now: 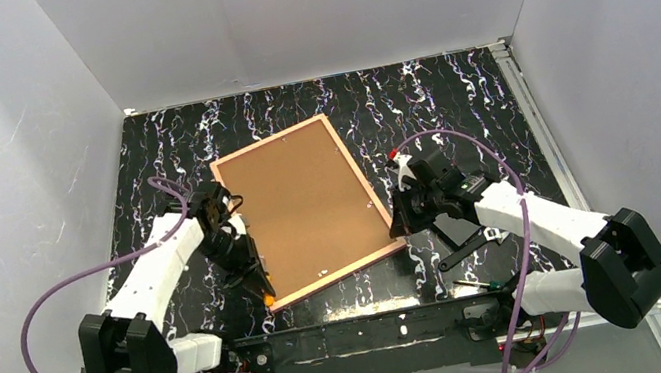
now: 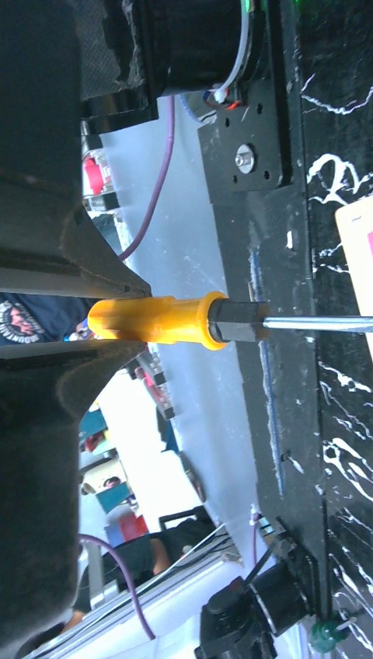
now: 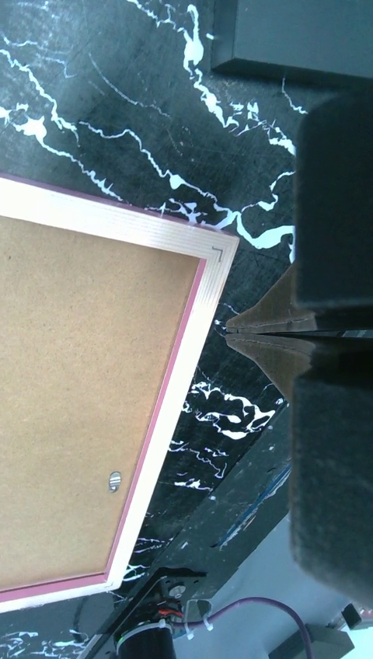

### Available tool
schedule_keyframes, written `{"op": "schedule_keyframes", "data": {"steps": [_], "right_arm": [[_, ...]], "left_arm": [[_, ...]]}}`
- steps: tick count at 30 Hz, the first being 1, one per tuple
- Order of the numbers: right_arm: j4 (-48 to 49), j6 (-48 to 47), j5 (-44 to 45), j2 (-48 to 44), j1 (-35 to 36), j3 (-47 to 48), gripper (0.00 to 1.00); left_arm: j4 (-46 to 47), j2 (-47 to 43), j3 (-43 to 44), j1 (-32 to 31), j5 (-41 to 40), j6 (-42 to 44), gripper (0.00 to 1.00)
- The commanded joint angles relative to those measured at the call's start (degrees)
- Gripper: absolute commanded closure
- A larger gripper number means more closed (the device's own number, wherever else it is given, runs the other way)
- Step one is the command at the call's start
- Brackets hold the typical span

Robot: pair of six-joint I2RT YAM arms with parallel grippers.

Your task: Take the photo out of the frame

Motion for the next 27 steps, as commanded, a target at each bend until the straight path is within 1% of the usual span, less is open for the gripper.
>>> {"op": "schedule_keyframes", "data": {"steps": [1,3,5,8,10,13,17,22,27], "right_arm": [[3.6,0.1,-1.6,1.1,0.8,0.2,0.99],[4.1,-0.2,-2.0,2.5,1.2,0.8,0.99],[3.8,-0.8,-1.7,4.3,1.7,2.0,0.99],[1.0,-1.1,5.0,6.0,1.9,4.3,0.99],[0.3,-1.4,9.0,4.8,1.6,4.2,0.99],[-0.4,-2.1,11.6,4.0,0.4,4.8,0.99],[-1.4,-2.7,12.9,5.5,-2.6,6.1,0.99],[-0.4,-2.1,14.2,6.6,-5.6,6.5,0.99],[0.7,-2.0,14.9,8.9,-6.3,8.0,0.99]], "left_arm": [[-12.4,4.4,1.0,2.0,5.8,6.4,1.00],[-11.7,7.0,1.4,2.5,3.0,7.6,1.00],[-9.7,8.8,1.1,2.9,2.3,9.0,1.00],[-9.2,12.0,1.7,3.3,-3.0,11.6,1.00],[-8.1,12.9,2.0,3.4,-5.6,12.8,1.00],[-7.7,15.3,2.7,3.7,-8.1,14.8,1.00],[-6.1,16.4,2.7,3.7,-8.4,16.6,1.00],[-6.1,18.4,2.8,3.7,-11.0,18.1,1.00],[-5.8,20.5,3.6,3.7,-11.8,17.5,1.00]]}}
